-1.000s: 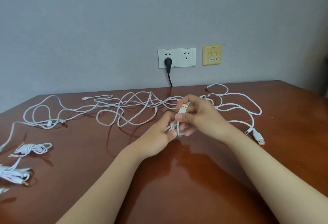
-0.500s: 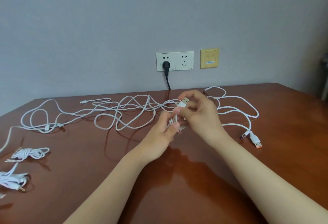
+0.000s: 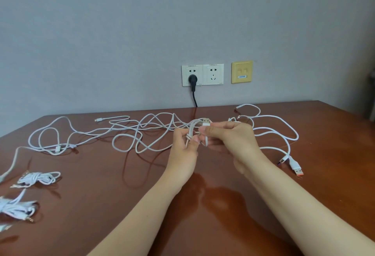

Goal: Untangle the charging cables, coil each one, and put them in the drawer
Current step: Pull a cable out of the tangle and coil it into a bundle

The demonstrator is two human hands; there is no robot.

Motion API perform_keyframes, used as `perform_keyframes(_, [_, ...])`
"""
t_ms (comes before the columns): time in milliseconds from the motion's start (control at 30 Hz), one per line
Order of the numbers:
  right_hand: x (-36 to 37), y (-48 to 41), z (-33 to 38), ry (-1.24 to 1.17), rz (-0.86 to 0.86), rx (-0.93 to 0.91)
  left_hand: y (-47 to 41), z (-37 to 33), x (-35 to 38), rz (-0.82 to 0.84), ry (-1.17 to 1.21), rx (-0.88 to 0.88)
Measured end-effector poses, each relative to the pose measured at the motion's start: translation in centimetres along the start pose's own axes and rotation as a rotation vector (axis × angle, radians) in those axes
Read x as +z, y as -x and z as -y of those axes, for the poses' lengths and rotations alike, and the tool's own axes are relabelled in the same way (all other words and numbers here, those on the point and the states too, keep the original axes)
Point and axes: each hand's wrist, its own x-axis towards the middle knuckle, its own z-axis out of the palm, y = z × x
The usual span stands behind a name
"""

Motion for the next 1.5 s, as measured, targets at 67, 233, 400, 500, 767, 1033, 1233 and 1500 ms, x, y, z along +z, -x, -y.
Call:
perform_keyframes(67, [-0.4, 0.0, 0.3, 0.053, 0.015, 0.044, 0.1, 0.1, 0.1, 0.019, -0.044, 0.046])
perform_keyframes(233, [-0.7, -0.3, 0.5, 0.192, 0.054, 0.111, 0.5, 0.1, 0.3, 0.039, -0.095, 0.105])
perform_keyframes(400, [-0.9, -0.5, 0.7, 0.23, 0.104, 0.16, 0.8, -0.1, 0.4, 0.018, -0.165, 0.156])
perform_keyframes(500, [-0.9, -0.4, 0.8, 0.219, 0.116, 0.173, 0.9, -0.2, 0.2, 0.037, -0.198, 0.175])
perform_keyframes(767, [-1.4, -0.4, 1.2, 0.16, 0.078, 0.136, 0.9, -0.3, -0.3, 0.136, -0.262, 0.261])
perform_keyframes(1033, [-0.4, -0.2, 0.2, 0.55, -0.205, -0.332, 0.5, -0.1, 0.0, 0.131, -0.133, 0.229])
perform_keyframes(1233, [-0.6, -1.5, -0.8, 0.552, -0.05, -0.266, -0.1, 0.3, -0.7, 0.113, -0.033, 0.216])
perform_keyframes(1500, [-0.9, -1.7, -1.0, 0.393, -0.01, -0.234, 0.1, 0.2, -0.4, 0.182, -0.026, 0.272])
